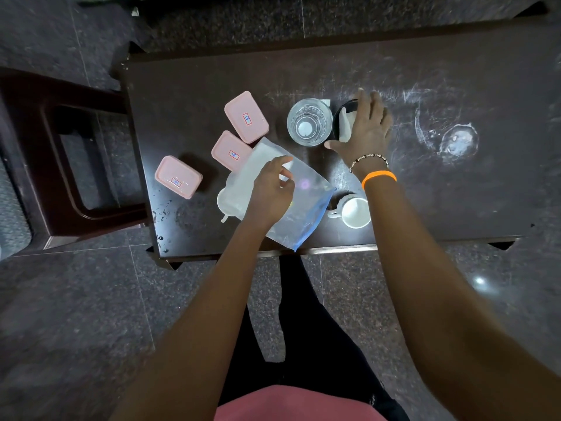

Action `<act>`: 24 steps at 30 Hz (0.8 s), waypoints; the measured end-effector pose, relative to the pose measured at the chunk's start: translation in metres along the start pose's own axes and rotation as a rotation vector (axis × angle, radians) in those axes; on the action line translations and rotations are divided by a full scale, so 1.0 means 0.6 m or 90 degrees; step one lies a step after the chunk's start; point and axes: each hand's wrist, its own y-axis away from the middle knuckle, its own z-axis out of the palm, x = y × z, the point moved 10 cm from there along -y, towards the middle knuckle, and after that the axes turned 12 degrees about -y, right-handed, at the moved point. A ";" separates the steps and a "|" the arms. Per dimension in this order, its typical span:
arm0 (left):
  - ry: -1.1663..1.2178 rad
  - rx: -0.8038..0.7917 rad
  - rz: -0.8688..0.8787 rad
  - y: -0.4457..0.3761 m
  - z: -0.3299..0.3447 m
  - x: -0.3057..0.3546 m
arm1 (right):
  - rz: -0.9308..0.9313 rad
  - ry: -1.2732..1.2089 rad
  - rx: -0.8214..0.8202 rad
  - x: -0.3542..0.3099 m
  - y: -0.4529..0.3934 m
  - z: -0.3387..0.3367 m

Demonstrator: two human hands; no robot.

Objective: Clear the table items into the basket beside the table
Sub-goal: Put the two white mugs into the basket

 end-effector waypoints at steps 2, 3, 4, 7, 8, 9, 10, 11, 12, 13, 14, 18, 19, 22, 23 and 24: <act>0.021 0.023 -0.024 0.009 -0.010 -0.015 | -0.071 0.014 0.094 -0.026 0.029 -0.020; 0.026 0.040 -0.041 0.013 -0.018 -0.026 | -0.114 0.009 0.140 -0.042 0.049 -0.026; 0.025 0.058 -0.061 0.017 -0.027 -0.040 | -0.152 -0.013 0.159 -0.057 0.070 -0.022; -0.004 0.087 -0.111 0.028 -0.053 -0.088 | -0.205 -0.087 0.028 -0.077 0.121 0.048; -0.018 0.090 -0.125 0.031 -0.060 -0.105 | -0.200 -0.093 -0.041 -0.076 0.136 0.082; -0.035 0.094 -0.140 0.034 -0.065 -0.122 | -0.195 -0.089 -0.107 -0.074 0.150 0.116; -0.050 0.098 -0.158 0.037 -0.070 -0.138 | -0.196 -0.066 -0.165 -0.072 0.166 0.150; -0.058 0.103 -0.178 0.040 -0.075 -0.152 | -0.208 -0.027 -0.211 -0.073 0.183 0.180; -0.048 0.104 -0.205 0.043 -0.077 -0.168 | -0.225 0.017 -0.241 -0.073 0.201 0.207; -0.018 0.094 -0.235 0.045 -0.075 -0.182 | -0.240 0.059 -0.256 -0.071 0.215 0.226; 0.030 0.078 -0.268 0.049 -0.070 -0.196 | -0.250 0.098 -0.265 -0.069 0.229 0.244; 0.148 0.043 -0.291 0.058 -0.056 -0.230 | -0.287 0.236 -0.259 -0.056 0.258 0.289; 0.154 0.056 -0.287 0.059 -0.058 -0.238 | -0.290 0.247 -0.238 -0.056 0.256 0.290; 0.106 0.087 -0.225 0.062 -0.069 -0.247 | -0.256 0.212 -0.171 -0.056 0.233 0.279; 0.065 0.099 -0.181 0.064 -0.074 -0.244 | -0.247 0.198 -0.160 -0.055 0.226 0.276; 0.014 0.108 -0.130 0.065 -0.077 -0.237 | -0.241 0.188 -0.150 -0.054 0.219 0.274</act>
